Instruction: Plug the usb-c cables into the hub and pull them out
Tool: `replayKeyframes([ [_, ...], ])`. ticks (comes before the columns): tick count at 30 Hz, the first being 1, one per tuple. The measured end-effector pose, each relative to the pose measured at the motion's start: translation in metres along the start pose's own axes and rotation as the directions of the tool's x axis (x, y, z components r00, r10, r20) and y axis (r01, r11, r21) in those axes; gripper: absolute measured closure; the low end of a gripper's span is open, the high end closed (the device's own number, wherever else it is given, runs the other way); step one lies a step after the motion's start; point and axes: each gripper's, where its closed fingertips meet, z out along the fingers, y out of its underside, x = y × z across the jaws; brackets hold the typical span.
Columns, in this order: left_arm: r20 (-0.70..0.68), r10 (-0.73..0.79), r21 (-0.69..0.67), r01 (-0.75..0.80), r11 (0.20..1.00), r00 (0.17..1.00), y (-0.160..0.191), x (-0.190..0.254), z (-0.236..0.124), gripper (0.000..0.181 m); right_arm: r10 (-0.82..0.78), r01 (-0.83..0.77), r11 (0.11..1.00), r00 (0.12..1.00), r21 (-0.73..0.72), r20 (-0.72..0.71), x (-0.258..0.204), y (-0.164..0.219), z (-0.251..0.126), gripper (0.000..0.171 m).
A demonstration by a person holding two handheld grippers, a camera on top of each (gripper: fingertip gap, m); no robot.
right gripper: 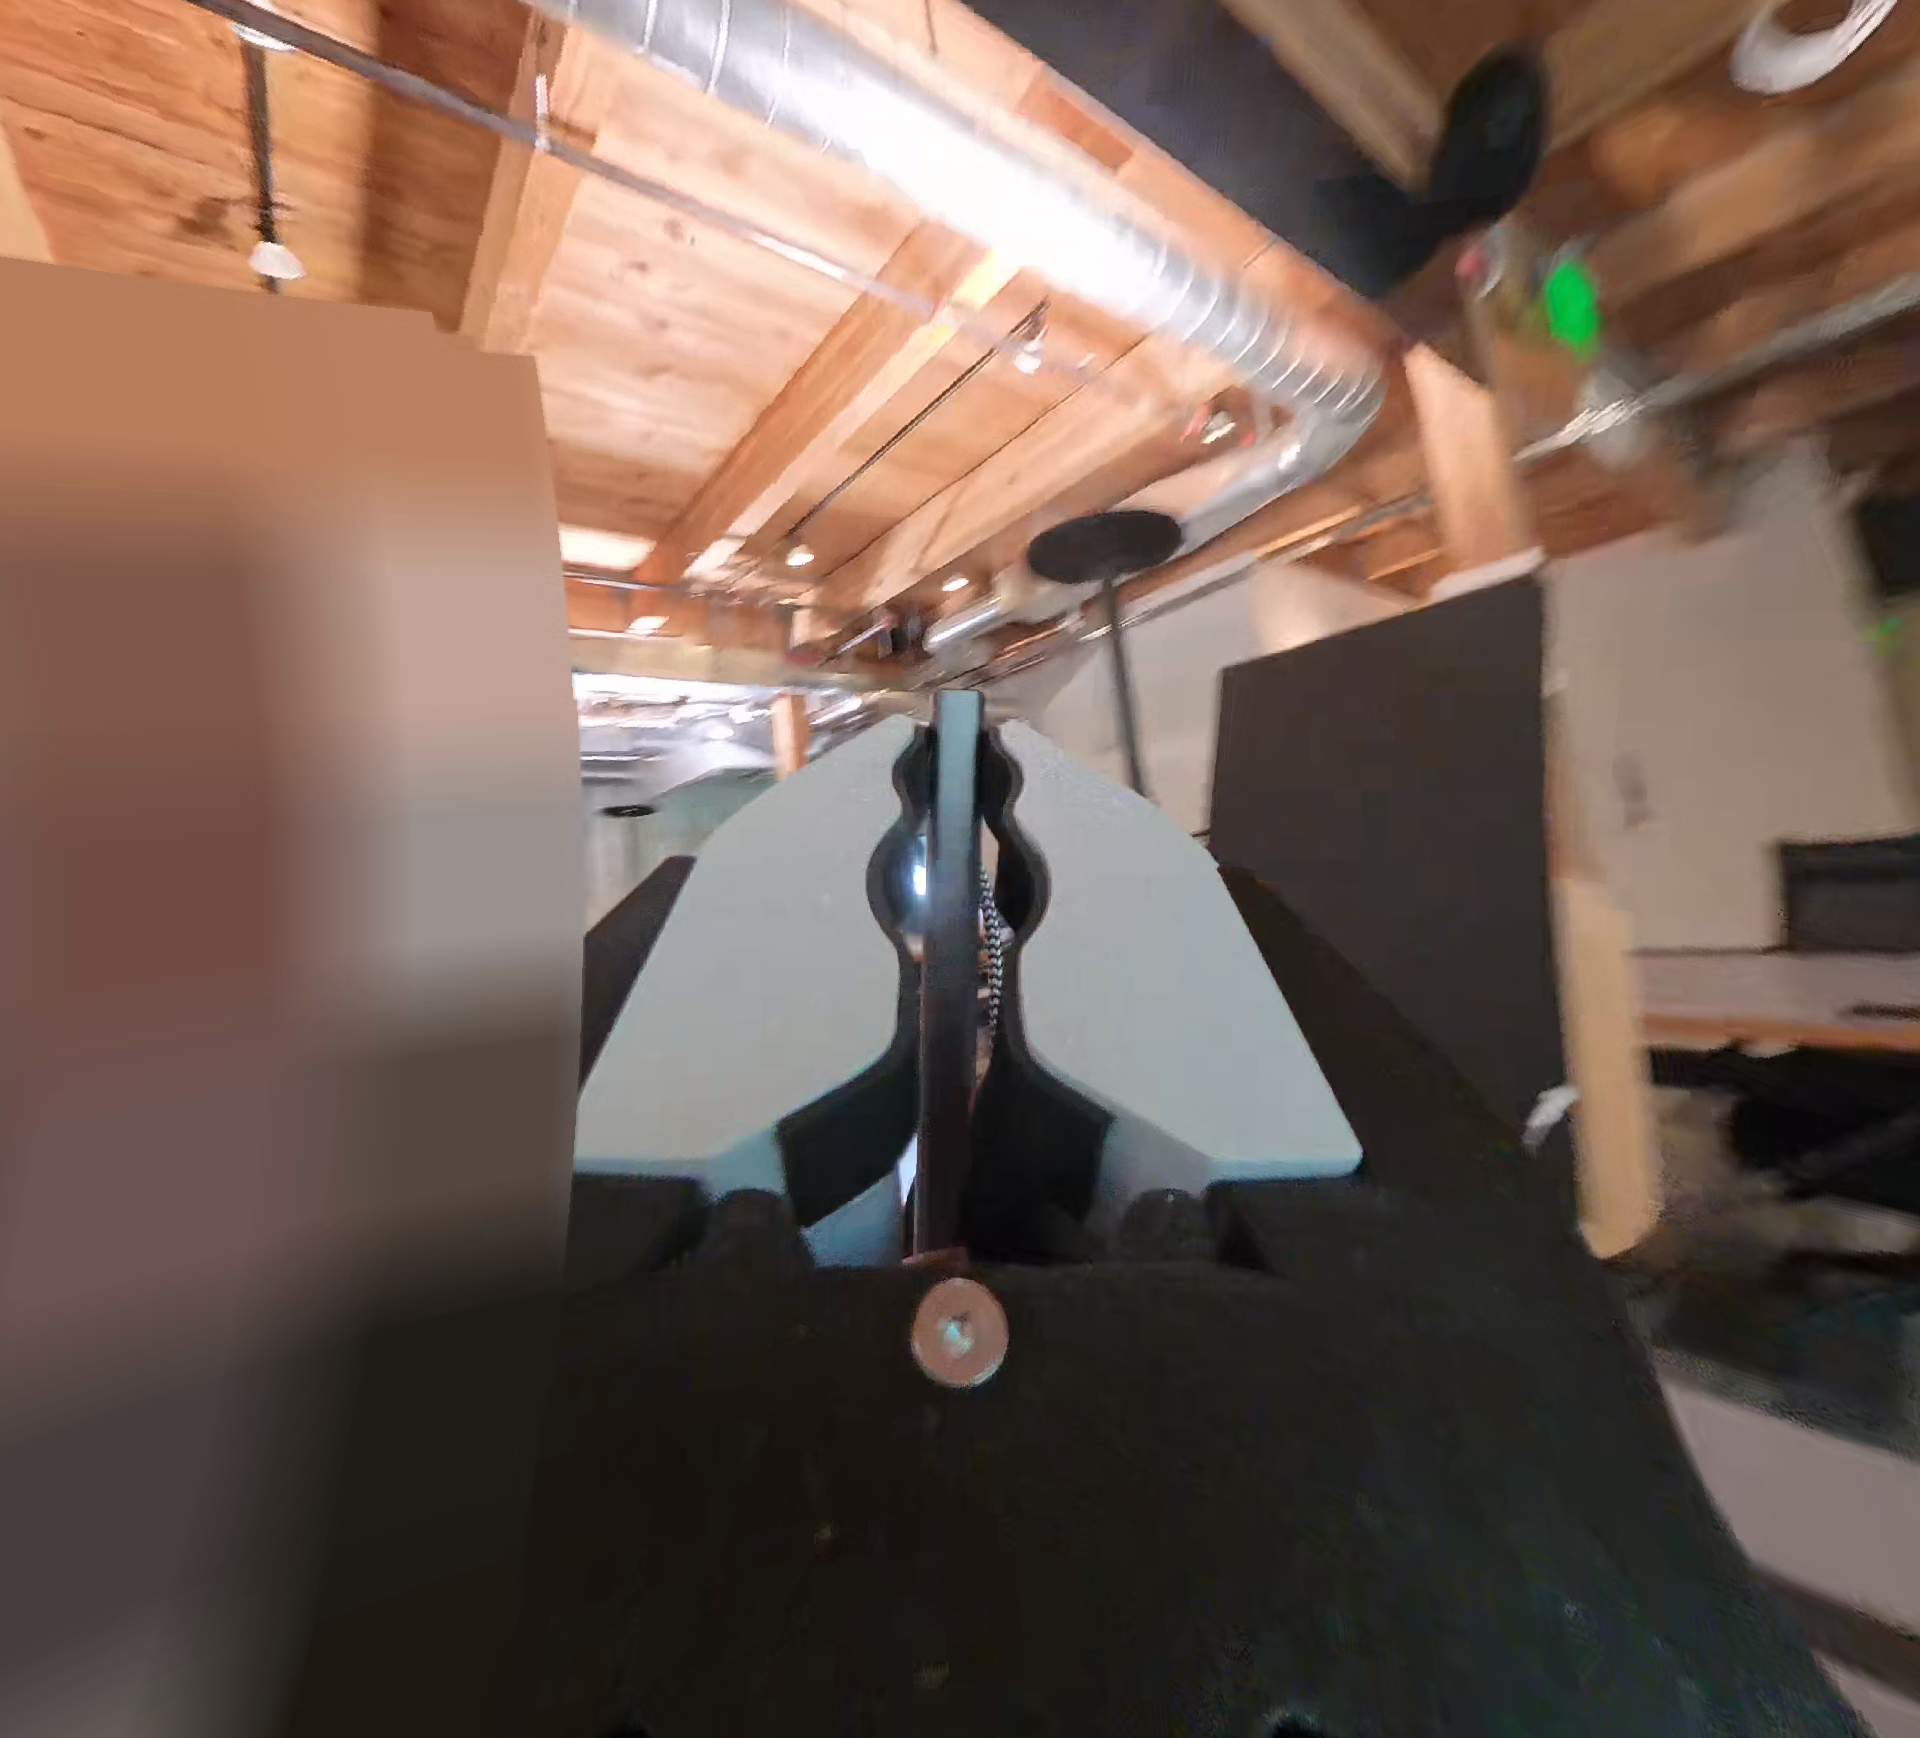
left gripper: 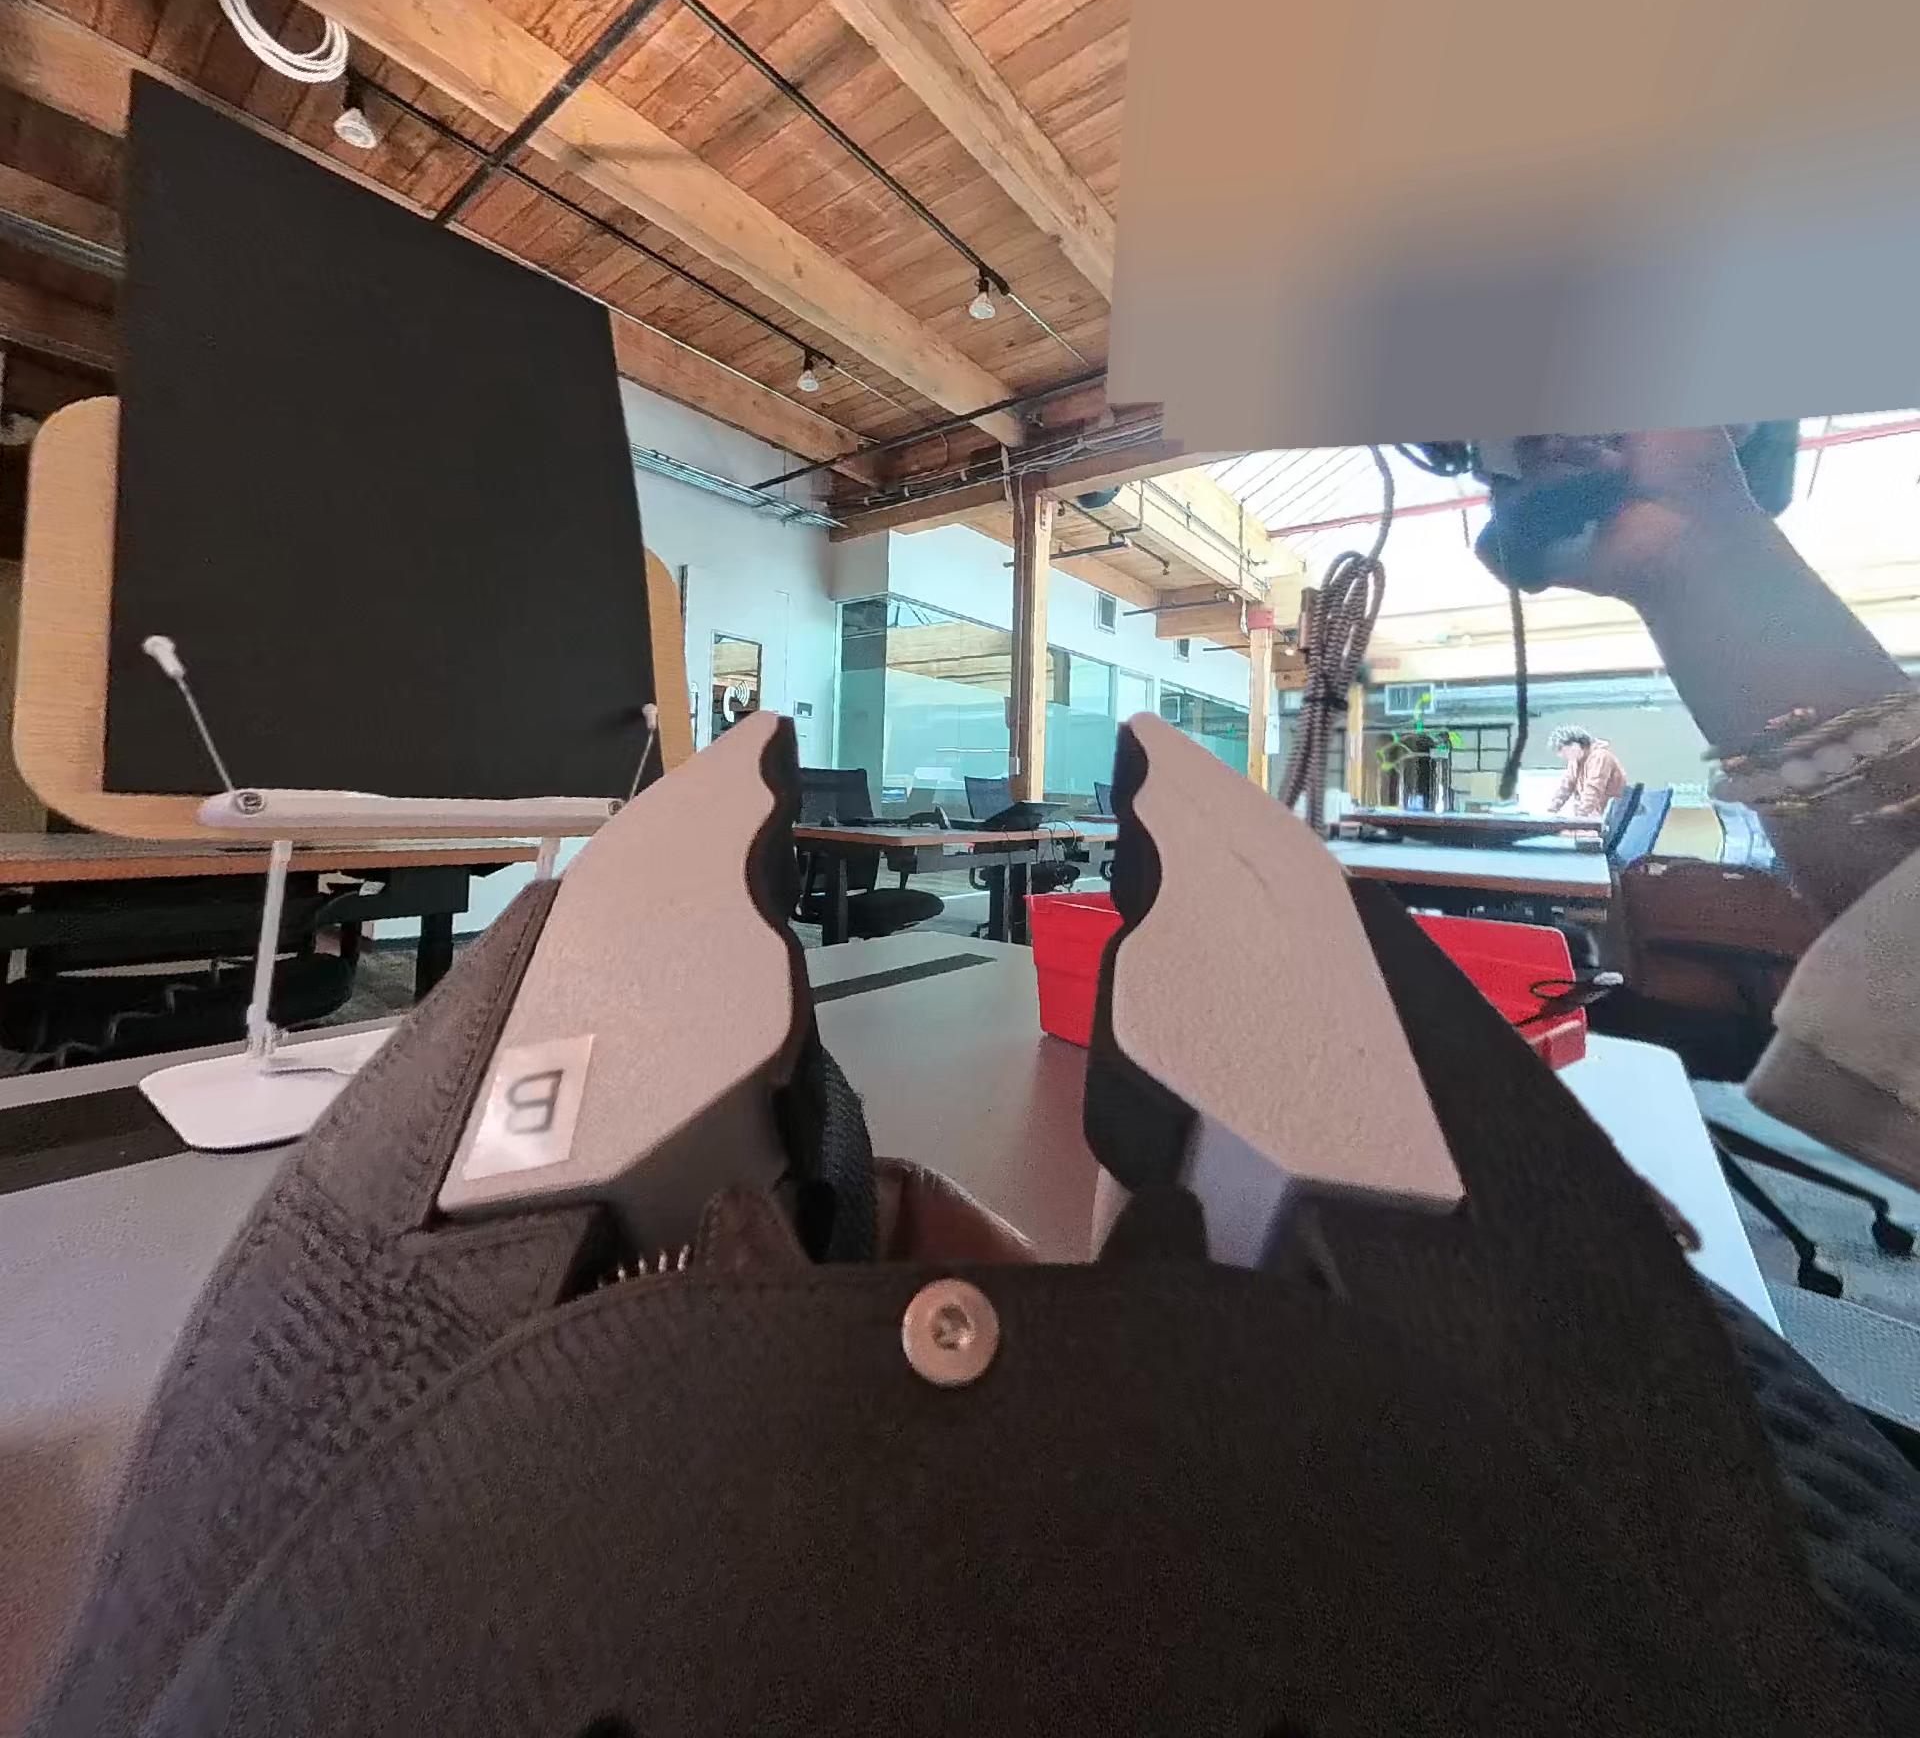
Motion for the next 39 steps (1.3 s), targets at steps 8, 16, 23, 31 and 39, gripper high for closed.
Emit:
replayKeyframes([
  [8,0.028,-0.030,-0.013,0.030,0.999,0.999,0.003,-0.007,0.000,0.124,-0.293,0.319,0.947,0.899,0.031,-0.326,0.071,-0.036,-0.037,0.164],
  [16,0.019,-0.001,-0.074,0.002,0.997,1.000,0.014,-0.005,0.003,0.124,-0.233,0.278,0.959,0.872,0.045,-0.431,0.146,-0.005,-0.065,0.164],
  [23,0.012,-0.026,-0.111,0.028,0.993,1.000,0.020,-0.005,0.004,0.124,-0.194,0.099,0.978,0.758,-0.184,-0.623,0.213,0.056,-0.121,0.161],
  [31,0.010,0.028,-0.139,-0.027,0.990,1.000,0.025,-0.003,0.005,0.124,-0.496,-0.028,0.771,0.599,-0.636,-0.628,0.250,0.112,-0.181,0.157],
  [39,0.010,0.029,-0.144,-0.028,0.989,1.000,0.025,-0.003,0.005,0.125,-0.686,-0.149,0.487,0.544,-0.860,-0.483,0.238,0.141,-0.224,0.161],
])
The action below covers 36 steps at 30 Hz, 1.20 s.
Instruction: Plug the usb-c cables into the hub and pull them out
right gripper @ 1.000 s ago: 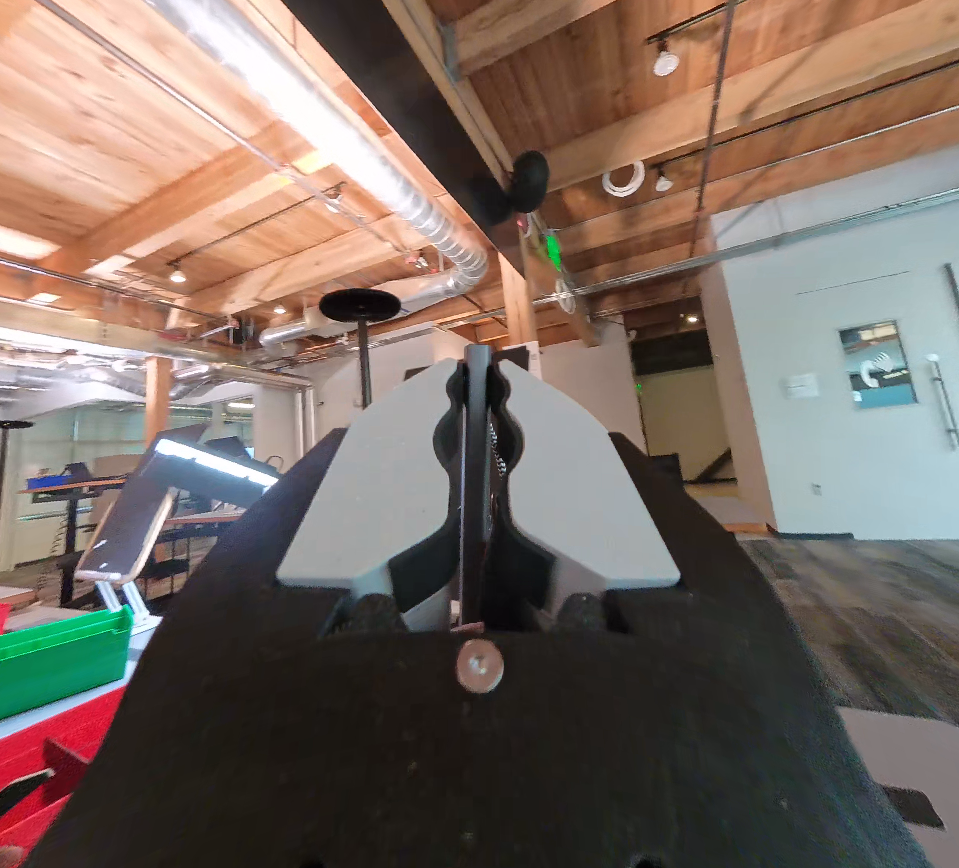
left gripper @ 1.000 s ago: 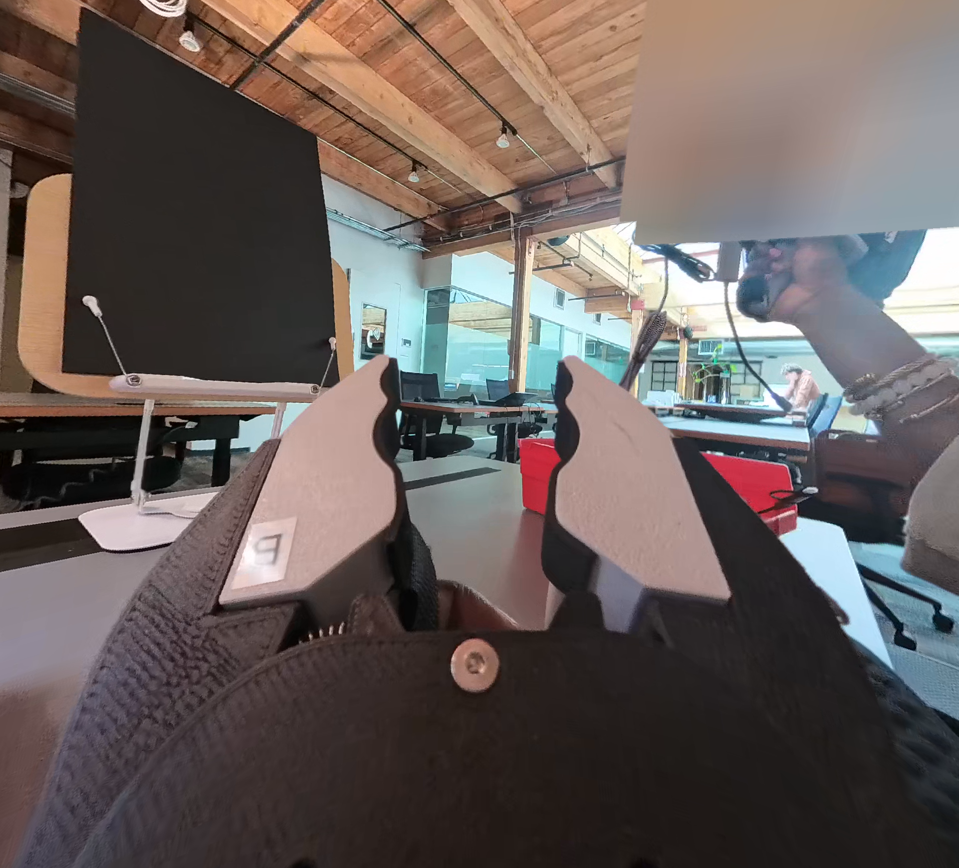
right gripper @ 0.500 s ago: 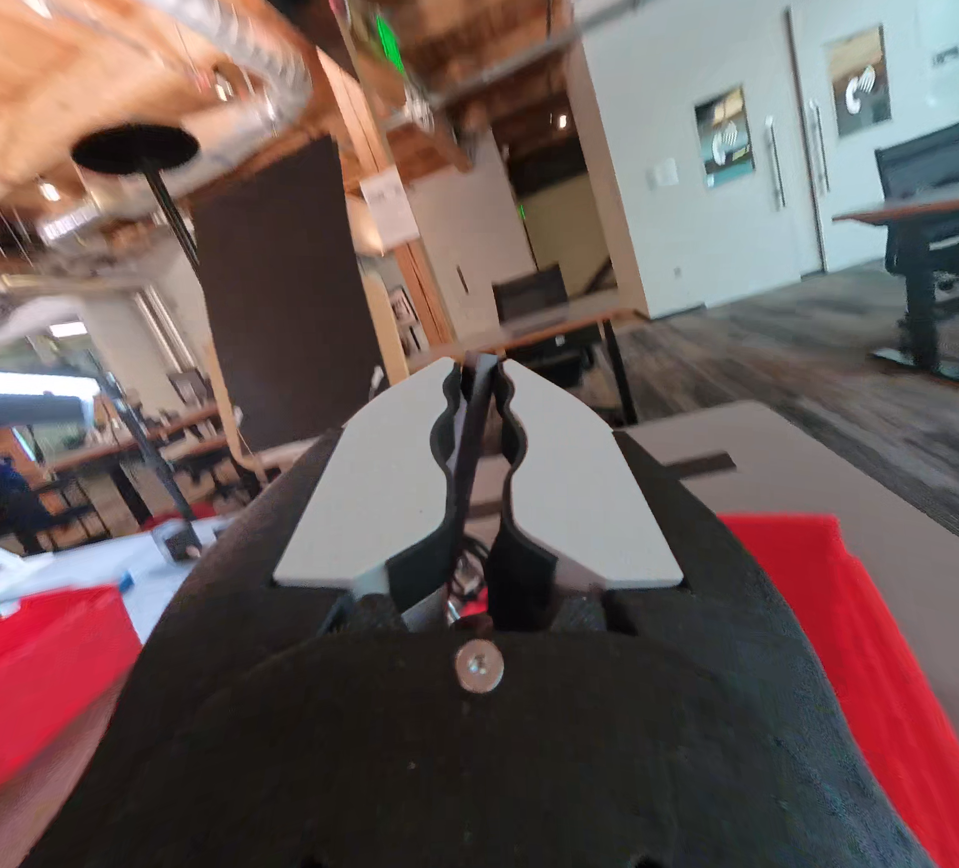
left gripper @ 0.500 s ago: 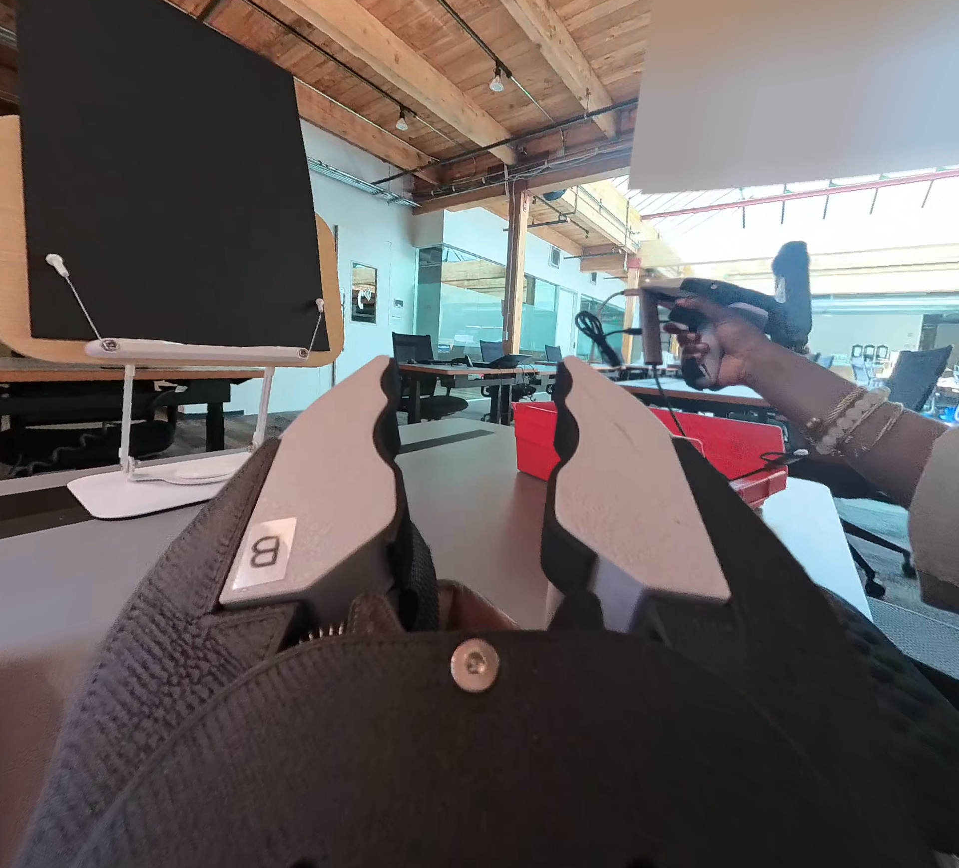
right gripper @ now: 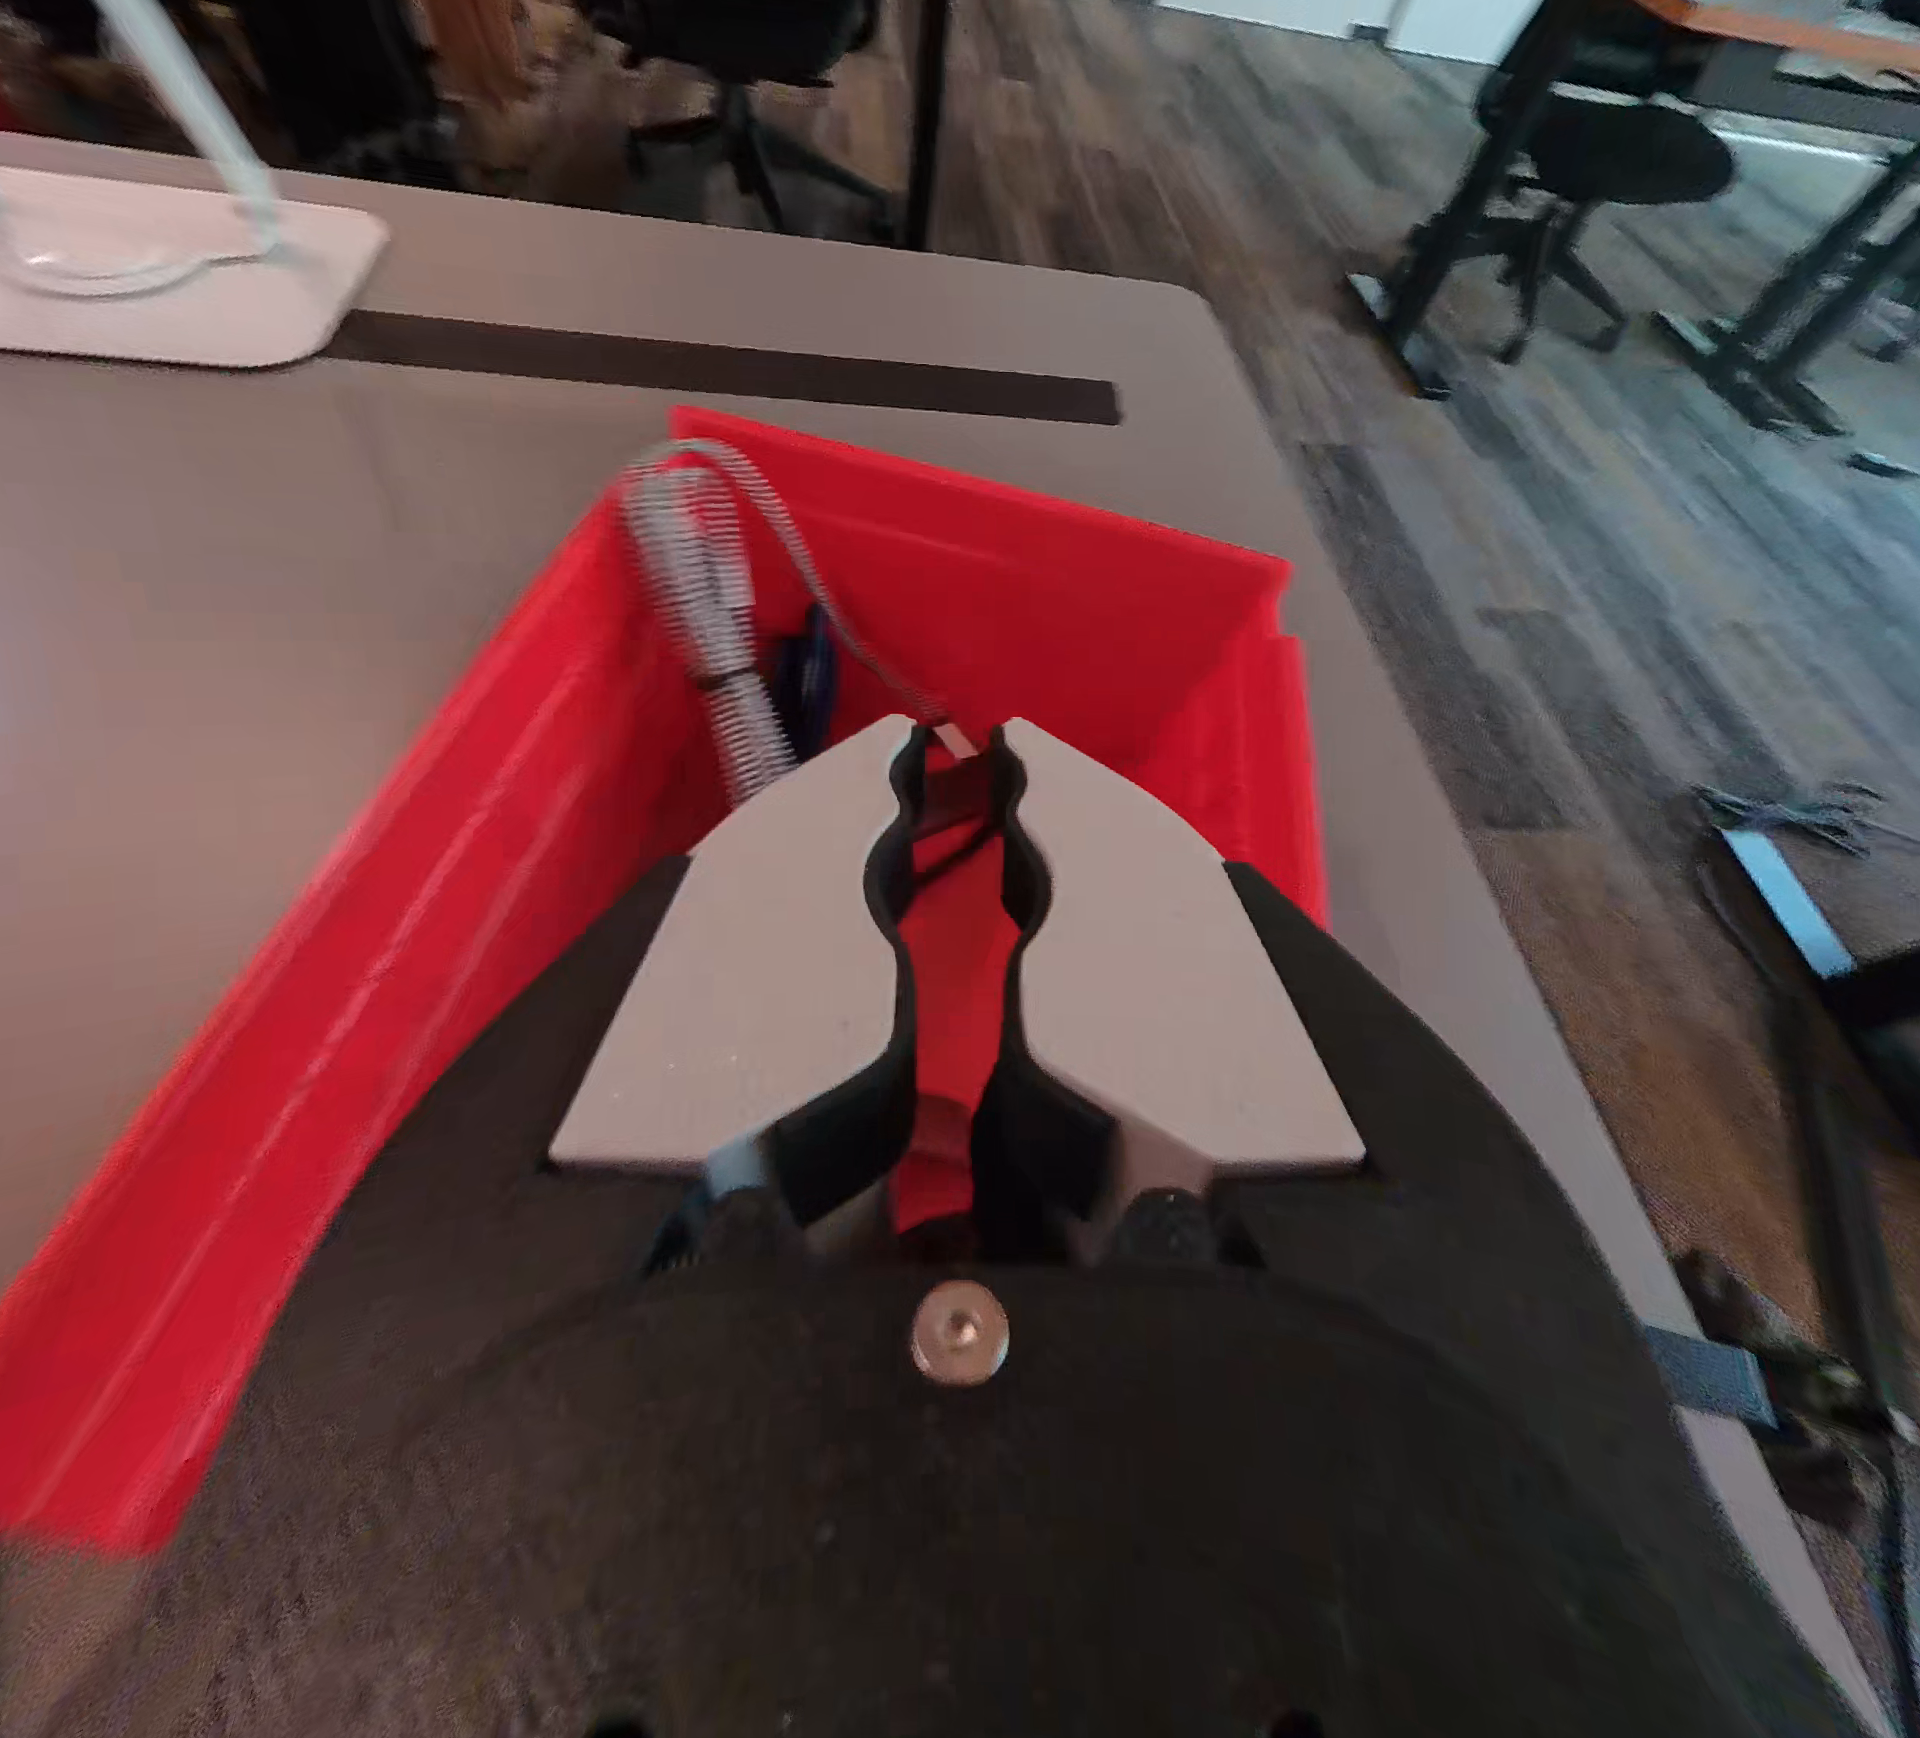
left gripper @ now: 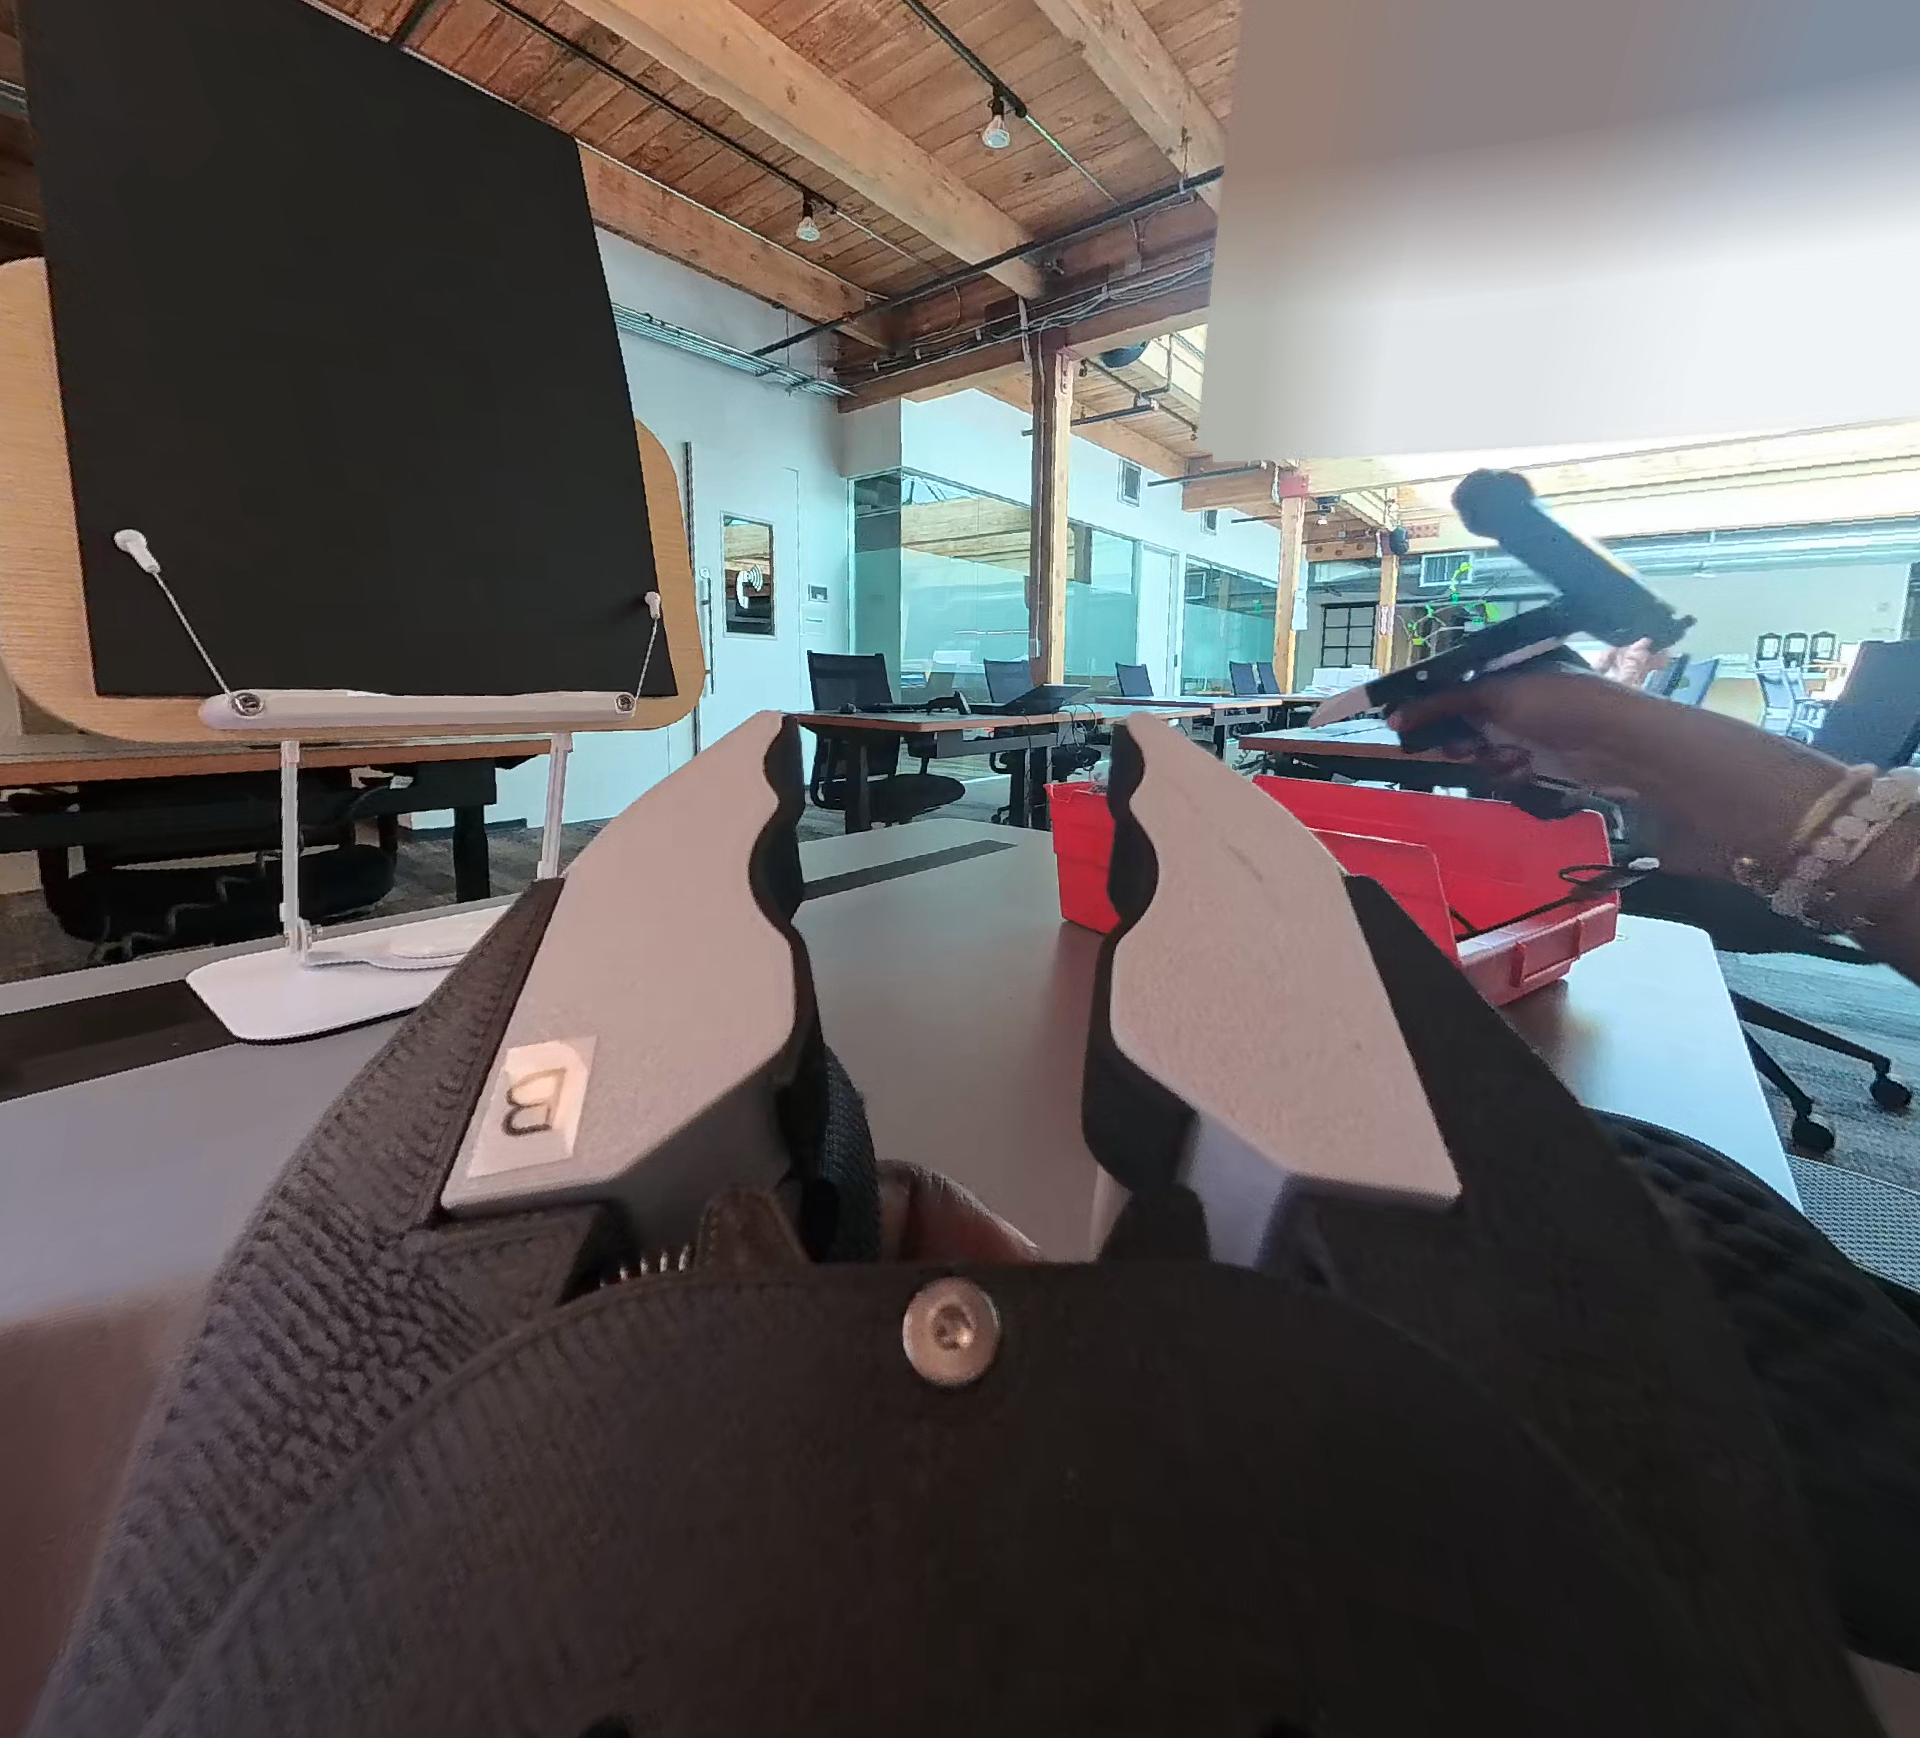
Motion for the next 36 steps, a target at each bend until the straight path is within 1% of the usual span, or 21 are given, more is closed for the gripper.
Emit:
replayKeyframes([
  [2,0.005,0.000,-0.009,0.000,1.000,1.000,0.001,-0.001,0.000,0.125,-0.005,0.003,1.000,0.989,0.015,0.145,-0.033,-0.001,-0.014,0.153],
  [3,0.007,-0.001,-0.016,0.001,1.000,1.000,0.003,-0.001,0.000,0.125,-0.010,0.006,1.000,0.970,0.017,0.243,-0.055,-0.001,-0.023,0.145],
  [4,0.008,-0.001,-0.021,0.001,1.000,1.000,0.004,-0.001,0.000,0.125,-0.018,0.015,1.000,0.938,0.012,0.345,-0.078,0.003,-0.033,0.134],
  [5,0.006,0.000,-0.025,0.000,1.000,1.000,0.004,-0.001,0.001,0.125,-0.023,0.025,1.000,0.902,0.000,0.431,-0.100,0.008,-0.044,0.119],
  [6,0.004,0.002,-0.028,-0.002,1.000,1.000,0.005,0.000,0.001,0.125,-0.027,0.039,0.999,0.874,-0.016,0.485,-0.117,0.014,-0.053,0.109],
  [8,-0.001,0.009,-0.036,-0.009,0.999,1.000,0.006,0.001,0.001,0.125,-0.059,0.095,0.994,0.864,-0.048,0.500,-0.139,0.034,-0.064,0.099],
  [9,-0.001,0.013,-0.040,-0.013,0.999,1.000,0.007,0.002,0.001,0.125,-0.078,0.129,0.989,0.879,-0.078,0.471,-0.144,0.045,-0.065,0.099],
  [11,0.000,0.022,-0.049,-0.021,0.999,1.000,0.008,0.002,0.002,0.125,-0.113,0.183,0.971,0.917,-0.153,0.381,-0.148,0.068,-0.060,0.109],
  [12,0.002,0.026,-0.050,-0.026,0.998,1.000,0.008,0.002,0.002,0.125,-0.147,0.219,0.960,0.926,-0.176,0.349,-0.150,0.078,-0.056,0.120],
  [13,0.003,0.030,-0.049,-0.030,0.998,1.000,0.008,0.002,0.002,0.125,-0.193,0.261,0.948,0.927,-0.180,0.321,-0.152,0.084,-0.051,0.142],
  [14,0.004,0.034,-0.048,-0.034,0.998,0.999,0.008,0.002,0.002,0.125,-0.249,0.298,0.942,0.929,-0.155,0.276,-0.151,0.084,-0.045,0.150],
  [15,0.006,0.039,-0.047,-0.039,0.998,0.999,0.007,0.002,0.001,0.125,-0.295,0.333,0.935,0.920,-0.118,0.260,-0.154,0.080,-0.042,0.151],
  [16,0.010,0.044,-0.045,-0.043,0.998,0.999,0.007,0.001,0.001,0.125,-0.317,0.353,0.929,0.913,-0.111,0.256,-0.158,0.078,-0.039,0.151],
  [19,0.017,0.063,-0.029,-0.063,0.998,0.998,0.002,0.002,-0.002,0.125,-0.311,0.342,0.935,0.915,-0.088,0.256,-0.173,0.071,-0.028,0.149],
  [21,0.017,0.076,-0.005,-0.076,0.997,0.997,-0.007,0.005,-0.006,0.126,-0.339,0.368,0.926,0.906,-0.081,0.253,-0.183,0.067,-0.023,0.149],
  [25,-0.009,0.168,0.041,-0.168,0.985,0.986,-0.040,0.013,-0.014,0.127,-0.356,0.385,0.921,0.890,-0.053,0.287,-0.216,0.060,-0.019,0.147],
  [29,0.017,0.202,0.091,-0.203,0.975,0.979,-0.082,0.002,-0.037,0.129,-0.376,0.406,0.914,0.865,-0.022,0.331,-0.259,0.051,-0.014,0.147],
  [32,0.133,0.240,0.097,-0.254,0.962,0.962,-0.111,-0.027,-0.065,0.130,-0.417,0.445,0.895,0.834,0.006,0.361,-0.298,0.045,-0.015,0.147],
  [36,0.365,0.322,0.063,-0.369,0.927,0.873,-0.142,-0.078,-0.115,0.133,-0.432,0.452,0.890,0.792,0.062,0.432,-0.358,0.040,-0.026,0.147],
])
